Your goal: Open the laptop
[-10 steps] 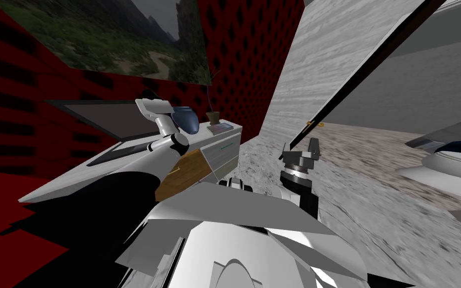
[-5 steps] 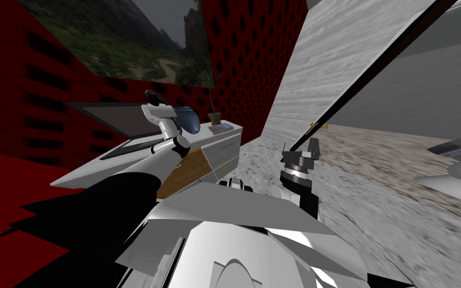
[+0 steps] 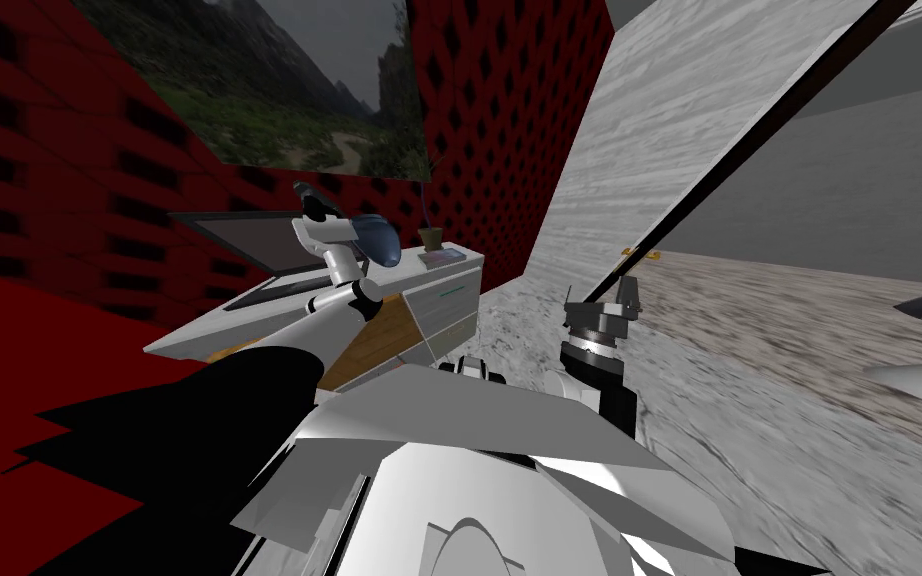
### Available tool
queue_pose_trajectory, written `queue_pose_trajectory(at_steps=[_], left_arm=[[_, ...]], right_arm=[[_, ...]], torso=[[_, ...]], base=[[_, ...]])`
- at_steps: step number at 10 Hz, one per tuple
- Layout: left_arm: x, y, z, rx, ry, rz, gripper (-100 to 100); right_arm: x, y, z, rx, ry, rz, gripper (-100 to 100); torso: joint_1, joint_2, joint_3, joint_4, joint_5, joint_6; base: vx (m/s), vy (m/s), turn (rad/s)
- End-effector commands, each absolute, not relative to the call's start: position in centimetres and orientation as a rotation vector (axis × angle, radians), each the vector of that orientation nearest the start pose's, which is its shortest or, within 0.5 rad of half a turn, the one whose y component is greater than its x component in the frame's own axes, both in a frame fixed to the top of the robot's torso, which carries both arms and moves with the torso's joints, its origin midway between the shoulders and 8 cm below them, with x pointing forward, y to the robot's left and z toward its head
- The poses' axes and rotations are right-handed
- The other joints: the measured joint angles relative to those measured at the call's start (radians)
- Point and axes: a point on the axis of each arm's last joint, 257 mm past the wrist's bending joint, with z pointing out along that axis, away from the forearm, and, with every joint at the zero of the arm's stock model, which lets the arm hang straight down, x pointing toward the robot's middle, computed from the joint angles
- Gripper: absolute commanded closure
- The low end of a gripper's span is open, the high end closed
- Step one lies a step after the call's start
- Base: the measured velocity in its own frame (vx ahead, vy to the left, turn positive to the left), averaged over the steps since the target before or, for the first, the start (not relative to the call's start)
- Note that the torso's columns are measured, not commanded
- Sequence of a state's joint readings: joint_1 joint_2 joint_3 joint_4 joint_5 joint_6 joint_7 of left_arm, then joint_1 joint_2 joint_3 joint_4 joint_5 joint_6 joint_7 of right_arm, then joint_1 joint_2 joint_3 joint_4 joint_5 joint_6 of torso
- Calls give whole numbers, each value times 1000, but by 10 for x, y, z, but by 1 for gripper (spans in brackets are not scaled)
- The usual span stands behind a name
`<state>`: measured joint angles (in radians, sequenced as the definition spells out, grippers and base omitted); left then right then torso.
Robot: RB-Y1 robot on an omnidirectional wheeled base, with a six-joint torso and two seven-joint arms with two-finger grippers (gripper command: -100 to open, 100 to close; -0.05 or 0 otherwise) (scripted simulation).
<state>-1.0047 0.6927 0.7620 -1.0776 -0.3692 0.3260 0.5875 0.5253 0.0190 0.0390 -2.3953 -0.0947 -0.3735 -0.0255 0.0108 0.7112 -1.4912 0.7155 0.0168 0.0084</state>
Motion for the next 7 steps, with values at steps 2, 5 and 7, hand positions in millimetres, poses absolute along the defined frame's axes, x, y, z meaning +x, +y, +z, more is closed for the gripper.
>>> queue_pose_trajectory(at_steps=[2, 5, 7], left_arm=[[558, 685, 212, -1244, 192, -1096, 100], [557, 680, 210, -1203, 194, -1121, 100], [557, 680, 210, -1203, 194, -1121, 100]], right_arm=[[340, -280, 43, 769, 557, 1414, 0], [340, -280, 43, 769, 557, 1414, 0], [340, -280, 43, 769, 557, 1414, 0]], torso=[[5, -2, -3, 0, 0, 0], [9, -2, -1, -2, 5, -2], [12, -4, -3, -3, 6, -2]], base=[[-2, -31, 36], [1, -40, 41], [-11, -41, 27]])
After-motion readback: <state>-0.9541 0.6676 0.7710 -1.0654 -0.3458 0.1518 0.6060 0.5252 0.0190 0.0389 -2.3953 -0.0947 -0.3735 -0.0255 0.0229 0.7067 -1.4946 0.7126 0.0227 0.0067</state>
